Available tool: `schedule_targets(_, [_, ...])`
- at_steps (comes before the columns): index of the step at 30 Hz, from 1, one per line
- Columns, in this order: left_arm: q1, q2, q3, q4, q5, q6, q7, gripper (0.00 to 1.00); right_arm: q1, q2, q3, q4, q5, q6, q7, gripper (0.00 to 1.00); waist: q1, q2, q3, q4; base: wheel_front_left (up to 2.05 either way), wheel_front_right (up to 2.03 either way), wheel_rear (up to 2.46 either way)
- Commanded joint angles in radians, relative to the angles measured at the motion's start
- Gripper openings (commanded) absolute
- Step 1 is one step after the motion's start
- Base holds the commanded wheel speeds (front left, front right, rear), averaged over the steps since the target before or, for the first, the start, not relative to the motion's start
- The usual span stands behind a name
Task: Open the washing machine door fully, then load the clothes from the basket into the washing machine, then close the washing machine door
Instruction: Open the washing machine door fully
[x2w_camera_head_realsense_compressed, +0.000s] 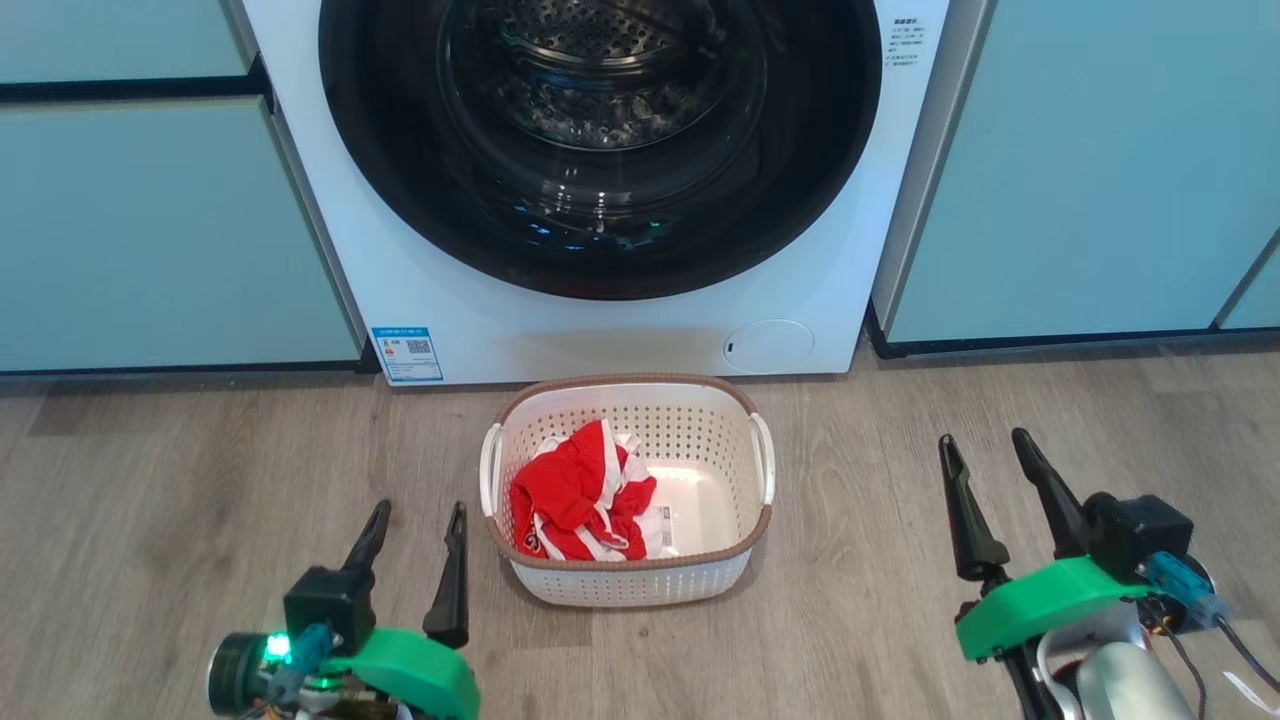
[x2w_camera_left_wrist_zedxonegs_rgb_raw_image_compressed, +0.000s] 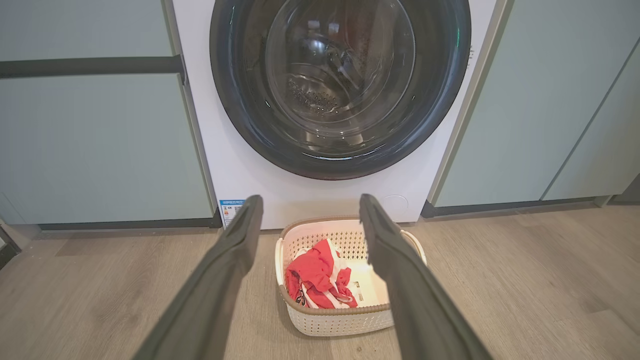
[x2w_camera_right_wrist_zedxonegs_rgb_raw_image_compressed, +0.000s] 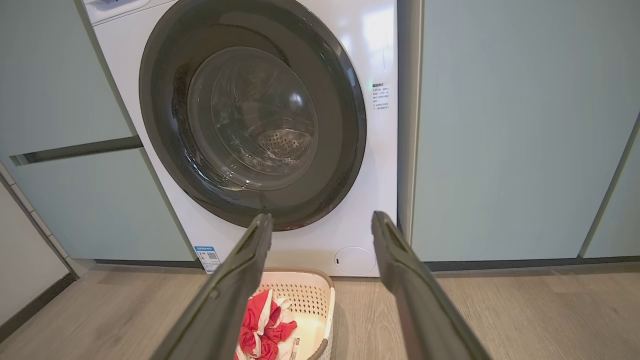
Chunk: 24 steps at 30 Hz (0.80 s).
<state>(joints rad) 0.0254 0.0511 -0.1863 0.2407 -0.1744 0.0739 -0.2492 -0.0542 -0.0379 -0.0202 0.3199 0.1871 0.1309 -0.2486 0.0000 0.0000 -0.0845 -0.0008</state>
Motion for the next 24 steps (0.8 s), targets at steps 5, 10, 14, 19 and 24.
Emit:
schedule_targets(5, [-0.033,-0.001,0.038,-0.029,0.002,-0.009,-0.013,1.0,-0.048,-0.012,0.033,-0.025,-0.005,0.0,-0.013,1.0,0.0,0.0,-0.003,-0.004,0.0,0.0,0.0])
schedule_targets(10, [-0.03,-0.001,0.033,-0.024,-0.021,-0.026,-0.013,1.0,-0.047,-0.012,0.024,-0.017,-0.004,0.0,-0.013,1.0,0.0,0.0,-0.005,-0.006,0.0,0.0,0.0])
schedule_targets(14, [-0.028,-0.001,0.031,-0.029,-0.015,-0.027,-0.013,1.0,-0.048,-0.012,0.018,-0.013,-0.01,0.0,-0.013,1.0,0.0,0.0,-0.005,-0.007,0.26,0.26,-0.53])
schedule_targets(19, [-0.026,-0.001,0.029,-0.032,-0.013,-0.025,-0.013,1.0,-0.049,-0.012,0.017,-0.011,-0.013,0.0,-0.013,1.0,0.0,0.0,-0.002,-0.008,0.67,0.67,-1.33])
schedule_targets(24, [-0.03,-0.001,0.03,-0.039,-0.015,-0.019,-0.013,1.0,-0.053,-0.012,0.012,-0.007,-0.013,0.0,-0.013,1.0,0.0,0.0,0.003,-0.009,1.06,1.06,-2.12])
